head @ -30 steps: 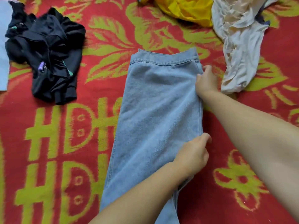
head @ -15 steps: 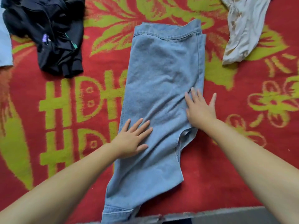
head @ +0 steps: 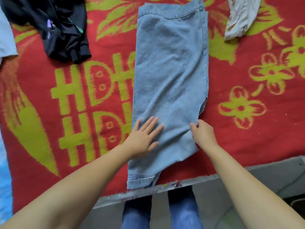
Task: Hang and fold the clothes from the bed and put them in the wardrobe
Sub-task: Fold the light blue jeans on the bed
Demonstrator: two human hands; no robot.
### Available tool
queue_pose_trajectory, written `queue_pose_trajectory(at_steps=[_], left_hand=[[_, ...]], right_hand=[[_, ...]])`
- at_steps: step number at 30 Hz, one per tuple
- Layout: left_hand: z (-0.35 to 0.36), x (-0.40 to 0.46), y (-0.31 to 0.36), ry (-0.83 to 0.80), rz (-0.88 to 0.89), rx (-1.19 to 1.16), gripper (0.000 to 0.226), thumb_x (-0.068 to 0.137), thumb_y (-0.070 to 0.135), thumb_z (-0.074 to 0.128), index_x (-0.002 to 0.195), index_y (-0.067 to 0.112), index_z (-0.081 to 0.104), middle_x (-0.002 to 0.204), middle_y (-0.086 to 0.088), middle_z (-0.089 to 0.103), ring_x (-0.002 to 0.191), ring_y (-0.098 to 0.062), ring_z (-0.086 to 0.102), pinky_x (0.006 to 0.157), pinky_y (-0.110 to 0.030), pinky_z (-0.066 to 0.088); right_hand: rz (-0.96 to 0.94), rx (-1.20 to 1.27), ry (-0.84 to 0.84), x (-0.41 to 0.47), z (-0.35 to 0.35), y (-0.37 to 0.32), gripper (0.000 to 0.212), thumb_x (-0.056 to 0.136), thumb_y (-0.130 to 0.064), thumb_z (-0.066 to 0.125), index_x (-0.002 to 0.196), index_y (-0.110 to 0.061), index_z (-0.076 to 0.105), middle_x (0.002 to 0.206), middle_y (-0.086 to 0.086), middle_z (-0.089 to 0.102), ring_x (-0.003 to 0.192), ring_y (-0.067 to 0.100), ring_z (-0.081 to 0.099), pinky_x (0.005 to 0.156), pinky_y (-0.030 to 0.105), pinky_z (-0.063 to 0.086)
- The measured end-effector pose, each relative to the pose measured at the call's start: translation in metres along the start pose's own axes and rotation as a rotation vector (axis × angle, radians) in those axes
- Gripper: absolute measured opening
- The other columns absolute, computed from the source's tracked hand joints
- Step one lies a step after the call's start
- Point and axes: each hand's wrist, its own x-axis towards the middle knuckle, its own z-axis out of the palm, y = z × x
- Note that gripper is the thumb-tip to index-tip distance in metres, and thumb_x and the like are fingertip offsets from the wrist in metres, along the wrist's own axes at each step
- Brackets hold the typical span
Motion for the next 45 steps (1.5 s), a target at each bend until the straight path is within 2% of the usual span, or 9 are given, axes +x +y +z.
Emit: queue_pose_trajectory(at_steps=[5, 12, 20, 24, 28, 33, 36, 40, 45], left_hand=[[0.018, -0.027, -0.027, -0.185, 0.242, 0.225, 0.063, 0.099, 0.036, 0.027, 0.153, 0.028, -0.004, 0.154, -0.002, -0.024, 0.132, -0.019, -0.037, 0.105, -0.048, -0.029], [0.037, -0.050, -0.057, -0.171, 0.461, 0.373, 0.094, 0.091, 0.003, 0.039, 0.140, 0.026, -0.038, 0.148, -0.005, -0.040, 0.136, -0.025, -0.035, 0.104, -0.051, -0.030], [0.054, -0.044, -0.029, -0.038, 0.533, 0.336, 0.072, 0.088, 0.003, 0.032, 0.153, 0.027, 0.011, 0.159, -0.005, 0.012, 0.146, -0.022, 0.016, 0.117, -0.047, 0.002], [0.032, -0.033, -0.024, -0.266, 0.403, 0.063, 0.081, 0.086, -0.002, 0.041, 0.152, 0.032, 0.009, 0.161, 0.003, -0.001, 0.148, -0.012, -0.005, 0.113, -0.030, -0.019], [-0.011, -0.036, -0.022, -0.353, 0.109, -0.494, 0.047, 0.084, -0.003, 0.043, 0.118, 0.024, 0.061, 0.136, -0.002, 0.056, 0.117, -0.010, 0.047, 0.103, -0.033, 0.036], [-0.064, 0.002, -0.048, 0.018, -0.380, -1.120, 0.022, 0.097, 0.023, 0.051, 0.094, 0.009, 0.068, 0.091, -0.005, 0.071, 0.090, -0.012, 0.063, 0.080, -0.020, 0.051], [-0.080, 0.045, -0.063, 0.304, -0.581, -1.108, 0.033, 0.097, 0.033, 0.051, 0.073, 0.012, 0.059, 0.068, 0.003, 0.061, 0.069, -0.009, 0.052, 0.048, -0.014, 0.039], [-0.073, 0.082, -0.074, 0.442, -0.700, -0.948, 0.024, 0.094, 0.029, 0.053, 0.080, 0.011, 0.056, 0.088, -0.013, 0.066, 0.081, -0.024, 0.057, 0.065, -0.032, 0.042], [-0.074, 0.099, -0.075, 0.494, -0.534, -0.861, 0.020, 0.095, 0.025, 0.054, 0.083, 0.009, 0.057, 0.091, -0.014, 0.065, 0.082, -0.026, 0.058, 0.069, -0.034, 0.040]], right_hand=[[0.043, -0.370, 0.020, -0.025, -0.002, 0.021, 0.029, 0.096, -0.025, 0.048, 0.119, -0.008, 0.050, 0.115, 0.019, 0.058, 0.107, 0.039, 0.055, 0.081, 0.044, 0.043], [-0.830, -0.793, 0.186, -0.089, 0.039, 0.028, 0.079, 0.065, -0.013, 0.050, 0.141, 0.004, 0.037, 0.151, 0.022, 0.031, 0.143, 0.035, 0.024, 0.109, 0.067, 0.021], [-0.960, -0.998, -0.070, -0.061, 0.031, 0.035, 0.047, 0.075, -0.019, 0.062, 0.121, -0.017, 0.067, 0.127, 0.013, 0.062, 0.118, 0.028, 0.060, 0.095, 0.067, 0.038], [-1.004, -0.946, 0.042, -0.049, 0.023, 0.021, 0.032, 0.077, -0.007, 0.044, 0.084, -0.013, 0.075, 0.104, 0.010, 0.072, 0.108, 0.029, 0.066, 0.096, 0.066, 0.034], [-0.899, -0.777, -0.324, -0.050, 0.006, 0.006, 0.014, 0.082, 0.002, 0.053, 0.081, -0.011, 0.055, 0.067, 0.001, 0.058, 0.069, 0.020, 0.062, 0.111, 0.050, 0.032], [-0.538, -0.315, -0.253, -0.011, -0.046, -0.031, 0.013, 0.096, -0.018, 0.049, 0.090, -0.008, 0.055, 0.089, 0.015, 0.066, 0.089, 0.033, 0.062, 0.065, 0.034, 0.031], [-0.373, -0.161, 0.001, 0.019, -0.059, -0.056, 0.027, 0.098, -0.015, 0.046, 0.121, -0.008, 0.058, 0.116, 0.016, 0.064, 0.109, 0.033, 0.057, 0.087, 0.038, 0.041], [-0.721, -0.363, 0.216, 0.006, -0.031, -0.077, 0.051, 0.093, -0.018, 0.050, 0.142, -0.005, 0.041, 0.147, 0.019, 0.040, 0.139, 0.035, 0.033, 0.114, 0.053, 0.024], [-0.871, -0.685, -0.020, -0.005, 0.021, -0.075, 0.087, 0.083, -0.050, 0.062, 0.153, -0.028, 0.014, 0.160, 0.014, 0.003, 0.146, 0.039, -0.001, 0.106, 0.073, 0.007]])
